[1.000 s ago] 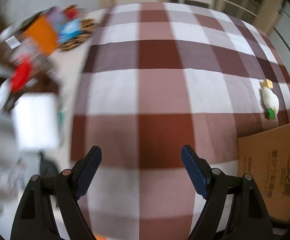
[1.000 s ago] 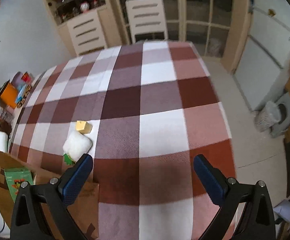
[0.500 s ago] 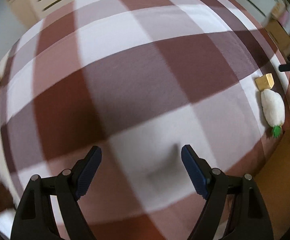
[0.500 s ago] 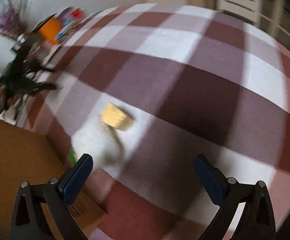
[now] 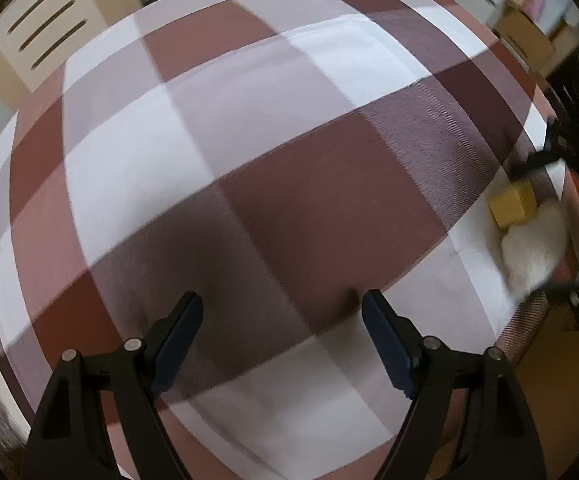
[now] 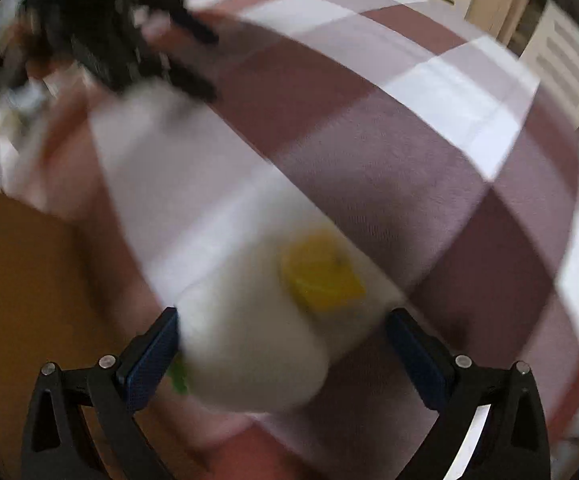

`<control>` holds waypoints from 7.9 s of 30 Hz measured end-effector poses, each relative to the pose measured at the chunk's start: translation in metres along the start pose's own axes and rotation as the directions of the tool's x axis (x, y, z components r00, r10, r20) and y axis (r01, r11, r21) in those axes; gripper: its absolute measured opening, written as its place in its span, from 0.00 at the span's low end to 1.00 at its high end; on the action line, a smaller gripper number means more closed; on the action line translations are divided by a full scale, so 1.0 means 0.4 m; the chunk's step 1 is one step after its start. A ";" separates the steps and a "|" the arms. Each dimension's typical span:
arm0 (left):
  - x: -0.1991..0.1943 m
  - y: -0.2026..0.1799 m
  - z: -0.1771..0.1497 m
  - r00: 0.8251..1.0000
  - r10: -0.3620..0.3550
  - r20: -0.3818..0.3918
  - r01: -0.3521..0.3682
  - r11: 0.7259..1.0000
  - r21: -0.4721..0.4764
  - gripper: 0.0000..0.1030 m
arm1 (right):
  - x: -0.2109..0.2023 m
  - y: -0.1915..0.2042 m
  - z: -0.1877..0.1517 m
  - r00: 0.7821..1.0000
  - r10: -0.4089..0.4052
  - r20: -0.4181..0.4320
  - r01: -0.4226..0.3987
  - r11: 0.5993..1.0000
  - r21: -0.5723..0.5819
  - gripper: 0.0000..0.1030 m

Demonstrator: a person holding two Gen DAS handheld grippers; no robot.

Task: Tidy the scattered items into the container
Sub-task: 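Grasp the yellow sponge with the left tool while the right tool grasps the white pompom, then carry the sponge in the left tool and the pompom in the right tool over the box, then open the left tool over the box while the right tool releases the pompom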

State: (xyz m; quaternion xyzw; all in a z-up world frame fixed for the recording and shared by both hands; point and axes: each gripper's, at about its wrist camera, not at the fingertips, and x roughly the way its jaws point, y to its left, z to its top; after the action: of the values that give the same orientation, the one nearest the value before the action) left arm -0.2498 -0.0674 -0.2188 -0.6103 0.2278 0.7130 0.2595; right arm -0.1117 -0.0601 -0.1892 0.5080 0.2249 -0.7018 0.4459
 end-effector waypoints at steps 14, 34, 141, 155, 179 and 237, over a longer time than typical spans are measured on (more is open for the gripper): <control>0.030 -0.318 0.115 0.996 -0.065 0.055 0.033 0.891 0.452 0.80 | -0.027 -0.187 -0.193 0.986 0.052 0.158 -0.124 0.862 0.492 1.00; 0.019 -0.317 0.073 0.981 -0.155 0.116 0.101 0.922 0.373 0.31 | 0.018 -0.123 -0.110 0.981 0.081 0.178 -0.159 0.861 0.484 1.00; -0.402 0.031 -0.707 0.962 0.231 0.146 -0.085 0.760 -0.644 0.44 | -0.345 -0.090 -0.372 0.963 -0.213 0.162 0.087 0.822 0.563 0.50; -0.658 -0.267 -0.739 0.938 0.260 0.231 -0.072 0.794 -0.604 0.44 | -0.626 0.157 -0.450 0.920 -0.216 0.328 0.008 0.846 0.534 0.50; -0.699 -0.589 -0.498 0.934 0.287 0.214 -0.156 0.864 -0.479 0.44 | -0.725 0.440 -0.331 0.845 -0.142 0.515 -0.026 0.952 0.304 0.50; -0.563 -0.528 -0.425 0.983 0.170 0.075 -0.115 0.874 -0.472 0.56 | -0.636 0.430 -0.254 0.895 -0.100 0.435 -0.055 0.942 0.331 0.58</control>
State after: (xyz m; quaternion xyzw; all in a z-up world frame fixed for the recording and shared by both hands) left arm 0.0418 -0.0364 -0.0235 -0.5944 0.0794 0.7976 0.0648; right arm 0.1090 0.0330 0.0280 0.3994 0.0004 -0.8322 0.3846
